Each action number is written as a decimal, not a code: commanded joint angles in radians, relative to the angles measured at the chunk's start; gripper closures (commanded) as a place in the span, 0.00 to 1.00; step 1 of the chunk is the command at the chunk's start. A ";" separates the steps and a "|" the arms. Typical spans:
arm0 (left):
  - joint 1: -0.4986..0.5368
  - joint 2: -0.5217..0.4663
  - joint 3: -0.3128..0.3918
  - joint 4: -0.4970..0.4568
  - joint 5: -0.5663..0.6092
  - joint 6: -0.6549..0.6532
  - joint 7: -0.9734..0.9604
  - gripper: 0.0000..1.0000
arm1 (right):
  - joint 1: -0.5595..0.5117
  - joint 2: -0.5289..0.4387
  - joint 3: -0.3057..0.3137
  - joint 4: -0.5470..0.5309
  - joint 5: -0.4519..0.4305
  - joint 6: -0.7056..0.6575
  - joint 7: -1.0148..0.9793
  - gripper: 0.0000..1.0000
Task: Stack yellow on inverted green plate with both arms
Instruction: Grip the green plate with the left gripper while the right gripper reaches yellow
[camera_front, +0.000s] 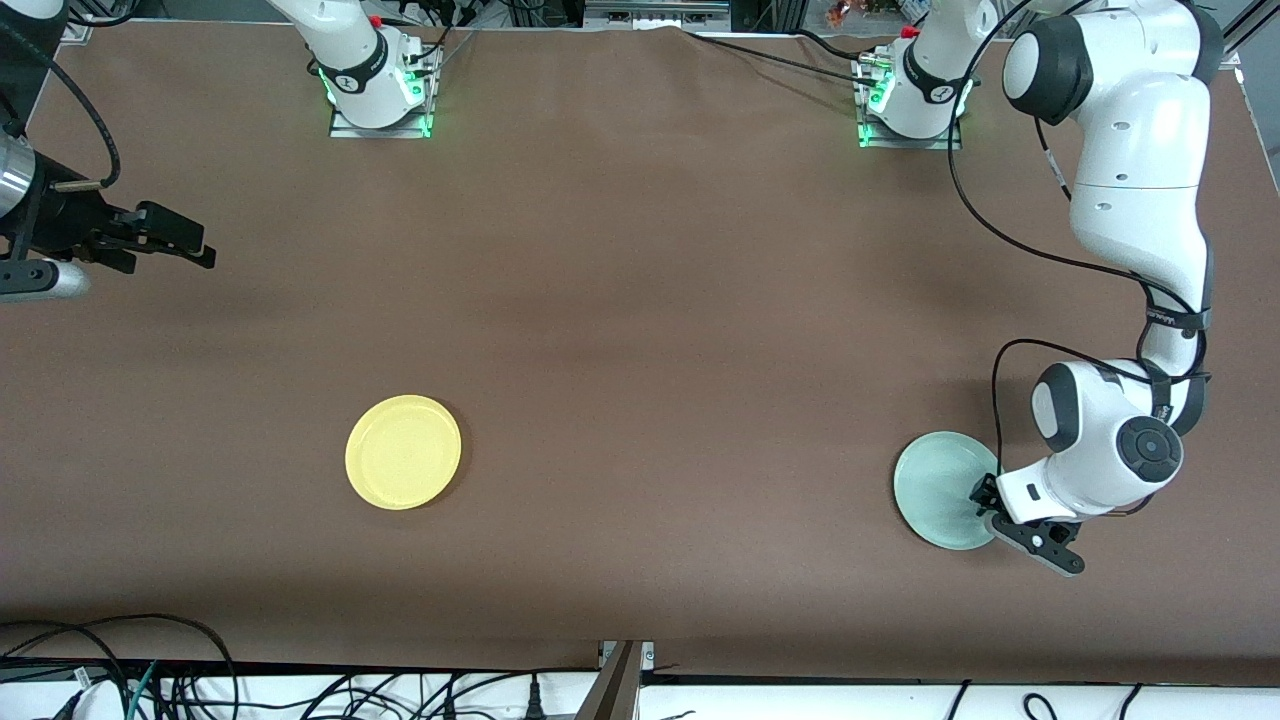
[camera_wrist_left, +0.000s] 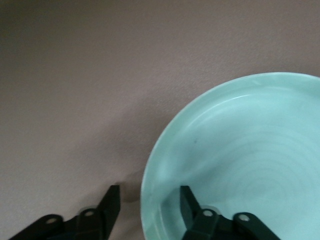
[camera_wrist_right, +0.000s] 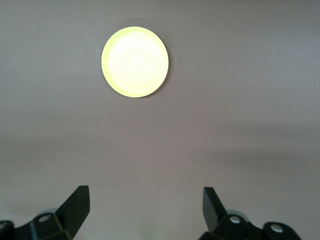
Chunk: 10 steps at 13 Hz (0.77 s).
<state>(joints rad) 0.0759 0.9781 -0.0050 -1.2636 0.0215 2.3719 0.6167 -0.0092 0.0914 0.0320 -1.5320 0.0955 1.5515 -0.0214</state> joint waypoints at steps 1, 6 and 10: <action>0.005 -0.021 -0.019 0.004 -0.034 -0.094 0.038 1.00 | 0.014 -0.009 -0.003 0.004 -0.005 -0.025 -0.012 0.00; -0.014 -0.074 -0.026 0.000 -0.022 -0.137 0.032 1.00 | 0.017 -0.009 -0.003 0.006 -0.057 -0.025 -0.009 0.00; -0.152 -0.199 -0.018 0.015 -0.003 -0.359 -0.047 1.00 | 0.014 -0.008 -0.006 0.006 -0.056 -0.053 0.001 0.00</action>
<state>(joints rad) -0.0040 0.8494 -0.0415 -1.2364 0.0215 2.0975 0.6157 0.0022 0.0909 0.0301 -1.5309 0.0538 1.5250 -0.0212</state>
